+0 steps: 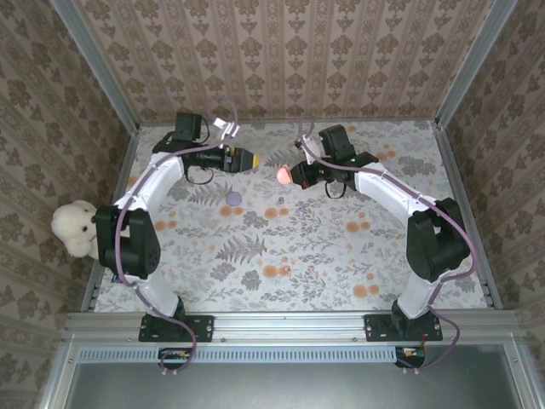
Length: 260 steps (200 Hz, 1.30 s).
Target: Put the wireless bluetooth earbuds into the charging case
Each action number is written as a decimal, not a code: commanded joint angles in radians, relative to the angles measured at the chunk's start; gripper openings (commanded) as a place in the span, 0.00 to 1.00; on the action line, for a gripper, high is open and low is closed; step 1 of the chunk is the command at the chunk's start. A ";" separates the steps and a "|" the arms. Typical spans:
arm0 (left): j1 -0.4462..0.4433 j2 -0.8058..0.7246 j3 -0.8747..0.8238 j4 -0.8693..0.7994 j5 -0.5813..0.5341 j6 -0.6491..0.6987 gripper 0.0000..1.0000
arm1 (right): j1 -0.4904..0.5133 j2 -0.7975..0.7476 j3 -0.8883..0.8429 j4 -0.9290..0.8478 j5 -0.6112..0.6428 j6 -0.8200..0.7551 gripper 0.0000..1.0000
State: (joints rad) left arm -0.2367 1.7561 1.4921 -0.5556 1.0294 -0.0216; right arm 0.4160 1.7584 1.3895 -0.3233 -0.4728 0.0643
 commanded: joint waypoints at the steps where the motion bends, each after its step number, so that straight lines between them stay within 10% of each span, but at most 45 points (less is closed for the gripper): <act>1: -0.005 0.048 0.086 -0.246 0.066 0.165 0.79 | 0.032 0.034 0.061 -0.072 0.031 -0.092 0.00; 260: -0.113 0.197 0.200 -0.448 0.063 0.316 0.49 | 0.109 0.068 0.155 -0.158 0.052 -0.159 0.00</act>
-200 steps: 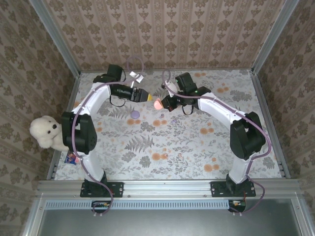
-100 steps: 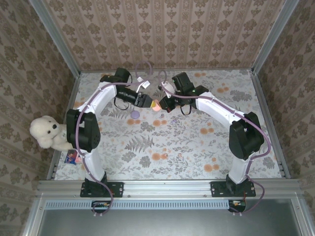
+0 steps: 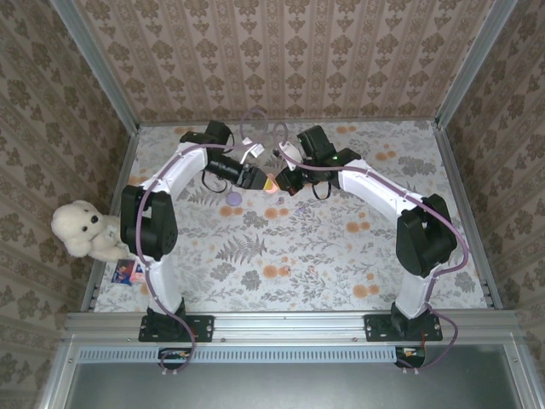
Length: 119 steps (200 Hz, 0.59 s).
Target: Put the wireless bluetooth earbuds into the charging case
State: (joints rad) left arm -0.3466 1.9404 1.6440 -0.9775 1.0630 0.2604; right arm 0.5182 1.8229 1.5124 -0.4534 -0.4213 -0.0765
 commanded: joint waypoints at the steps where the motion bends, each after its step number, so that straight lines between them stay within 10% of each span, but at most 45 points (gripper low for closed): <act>1: -0.003 0.012 0.049 -0.027 0.029 0.034 0.49 | 0.006 0.004 0.032 -0.028 0.000 -0.019 0.00; 119: -0.008 0.021 0.050 -0.023 0.043 0.036 0.36 | 0.007 0.004 0.034 -0.024 -0.005 -0.012 0.00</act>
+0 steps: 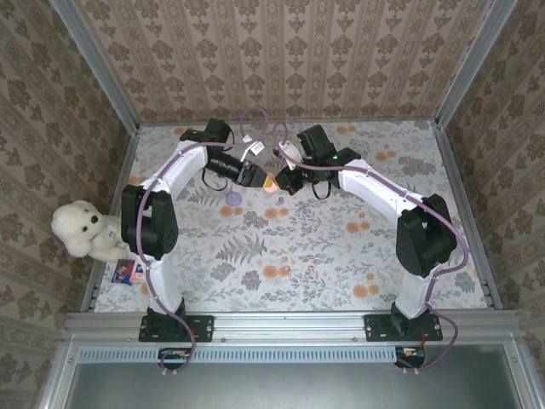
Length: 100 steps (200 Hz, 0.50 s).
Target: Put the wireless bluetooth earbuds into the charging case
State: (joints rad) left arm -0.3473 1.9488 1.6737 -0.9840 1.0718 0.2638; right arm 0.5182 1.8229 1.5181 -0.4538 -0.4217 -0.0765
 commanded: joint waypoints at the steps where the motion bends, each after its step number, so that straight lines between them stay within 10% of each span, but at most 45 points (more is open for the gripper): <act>1: -0.007 0.013 0.020 -0.016 0.035 0.032 0.36 | 0.007 0.004 0.028 -0.024 -0.005 -0.012 0.00; 100: -0.008 -0.004 -0.024 0.030 0.042 0.017 0.09 | 0.006 -0.005 0.022 -0.017 0.004 -0.003 0.00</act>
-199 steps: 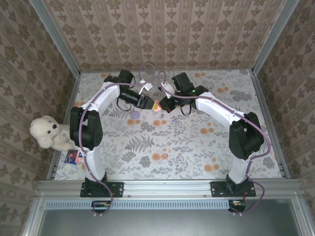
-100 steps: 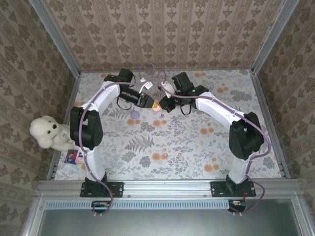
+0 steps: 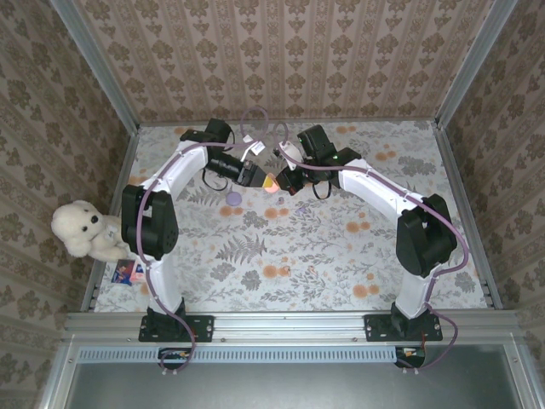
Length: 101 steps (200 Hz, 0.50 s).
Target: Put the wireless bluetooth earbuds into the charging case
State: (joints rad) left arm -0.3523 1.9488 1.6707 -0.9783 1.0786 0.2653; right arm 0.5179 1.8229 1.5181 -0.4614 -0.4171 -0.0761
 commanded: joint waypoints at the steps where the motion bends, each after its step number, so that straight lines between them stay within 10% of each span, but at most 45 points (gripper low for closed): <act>1: -0.004 -0.004 -0.022 0.026 0.035 0.015 0.09 | 0.007 -0.005 0.021 -0.010 0.000 -0.004 0.00; 101: 0.078 -0.206 -0.340 0.463 -0.016 -0.216 0.00 | -0.044 -0.165 -0.091 -0.008 0.010 0.130 0.51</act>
State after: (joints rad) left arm -0.2848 1.8305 1.3842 -0.6765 1.0935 0.1307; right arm 0.4877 1.7363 1.4708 -0.4709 -0.4034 -0.0097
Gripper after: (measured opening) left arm 0.211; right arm 0.479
